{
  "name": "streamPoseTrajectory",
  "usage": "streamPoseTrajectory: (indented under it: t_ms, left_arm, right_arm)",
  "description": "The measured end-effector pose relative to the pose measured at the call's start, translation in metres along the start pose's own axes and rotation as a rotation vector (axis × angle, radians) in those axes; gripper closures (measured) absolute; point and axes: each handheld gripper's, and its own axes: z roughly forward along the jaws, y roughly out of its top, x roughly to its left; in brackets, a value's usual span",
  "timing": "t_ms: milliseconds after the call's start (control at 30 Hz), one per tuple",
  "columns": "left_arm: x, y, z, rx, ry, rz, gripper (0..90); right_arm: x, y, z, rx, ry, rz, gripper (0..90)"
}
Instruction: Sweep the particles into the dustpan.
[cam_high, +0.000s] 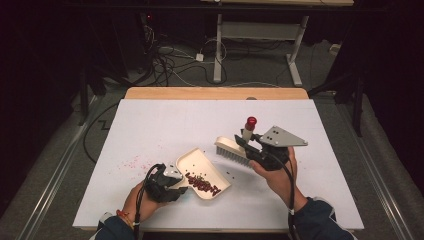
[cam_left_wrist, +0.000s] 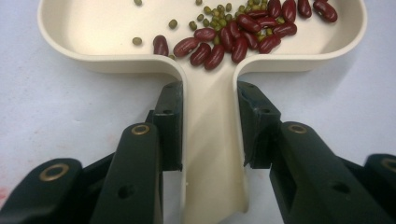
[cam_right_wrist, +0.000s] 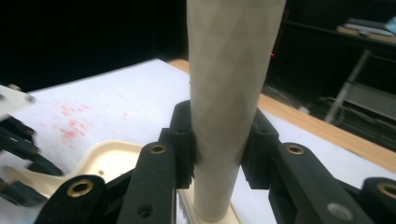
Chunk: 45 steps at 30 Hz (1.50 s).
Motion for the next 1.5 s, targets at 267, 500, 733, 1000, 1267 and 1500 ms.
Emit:
streamPoseTrajectory:
  t_ms: [267, 500, 733, 1000, 1267, 1500]
  left_arm:
    - [-0.008, -0.001, 0.002, 0.012, -0.013, 0.011, 63.4]
    - [-0.013, 0.002, 0.005, 0.015, -0.004, 0.012, 63.3]
    - [-0.015, 0.005, 0.008, 0.022, 0.003, 0.011, 63.4]
    - [-0.014, 0.005, 0.009, 0.022, -0.003, 0.013, 63.4]
    - [-0.012, 0.003, 0.008, 0.018, -0.007, 0.008, 63.4]
    - [-0.005, -0.001, 0.005, 0.014, -0.007, -0.016, 63.4]
  right_arm:
    - [-0.019, -0.023, -0.025, 0.075, -0.063, 0.012, 70.2]
    - [-0.006, -0.034, -0.041, 0.098, -0.057, -0.004, 70.1]
    - [0.028, -0.035, -0.037, 0.067, -0.028, -0.001, 70.1]
    - [0.039, -0.029, -0.037, 0.025, 0.071, 0.017, 70.2]
    - [0.024, -0.027, -0.042, 0.005, 0.025, 0.018, 70.1]
    - [0.015, -0.028, -0.044, -0.014, -0.049, -0.001, 70.2]
